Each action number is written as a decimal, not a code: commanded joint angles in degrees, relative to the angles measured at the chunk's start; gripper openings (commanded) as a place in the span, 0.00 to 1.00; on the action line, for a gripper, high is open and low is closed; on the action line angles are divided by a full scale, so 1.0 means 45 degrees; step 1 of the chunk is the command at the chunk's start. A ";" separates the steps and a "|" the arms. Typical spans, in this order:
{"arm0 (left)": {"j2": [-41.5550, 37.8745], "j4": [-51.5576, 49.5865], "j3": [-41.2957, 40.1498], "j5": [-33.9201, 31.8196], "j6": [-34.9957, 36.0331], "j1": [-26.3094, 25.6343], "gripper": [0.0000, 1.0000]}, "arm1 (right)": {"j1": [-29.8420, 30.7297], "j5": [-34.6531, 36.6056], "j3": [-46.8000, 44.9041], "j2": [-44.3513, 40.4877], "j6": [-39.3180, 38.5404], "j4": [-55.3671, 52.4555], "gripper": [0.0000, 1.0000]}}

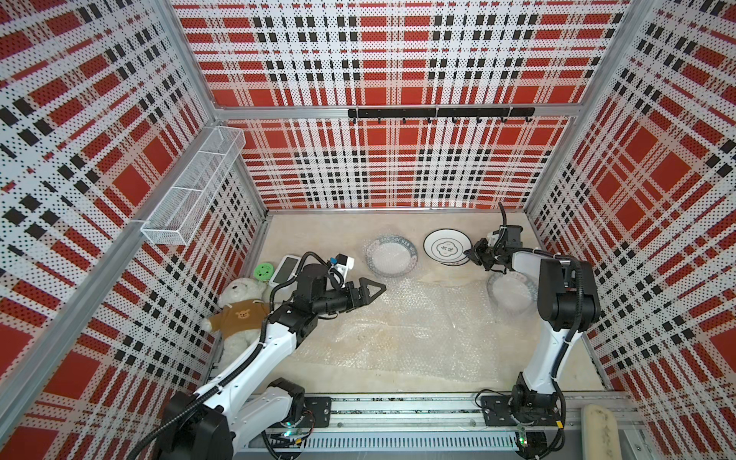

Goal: Unpack dinner plates from bubble wrap
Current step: Place the plate on the plate.

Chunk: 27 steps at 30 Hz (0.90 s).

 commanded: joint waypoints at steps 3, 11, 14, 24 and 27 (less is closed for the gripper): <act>-0.0250 0.0208 -0.0087 0.0171 -0.0213 0.0098 0.99 | -0.0052 -0.0208 0.0591 0.0180 -0.0210 0.0581 0.00; -0.0233 0.0268 -0.0155 0.0253 -0.0306 0.0195 0.99 | -0.0196 -0.0165 0.0846 0.0566 -0.0330 0.0523 0.00; -0.0230 0.0268 -0.0181 0.0263 -0.0348 0.0215 0.99 | -0.0203 -0.0154 0.0942 0.0688 -0.0390 0.0473 0.00; -0.0163 0.0369 -0.0242 0.0190 -0.0462 0.0274 0.99 | -0.0337 -0.0143 0.1196 0.1111 -0.0584 0.0228 0.01; -0.0111 0.0355 -0.0257 0.0083 -0.0501 0.0313 0.99 | -0.0358 -0.0187 0.1179 0.1099 -0.0606 0.0226 0.08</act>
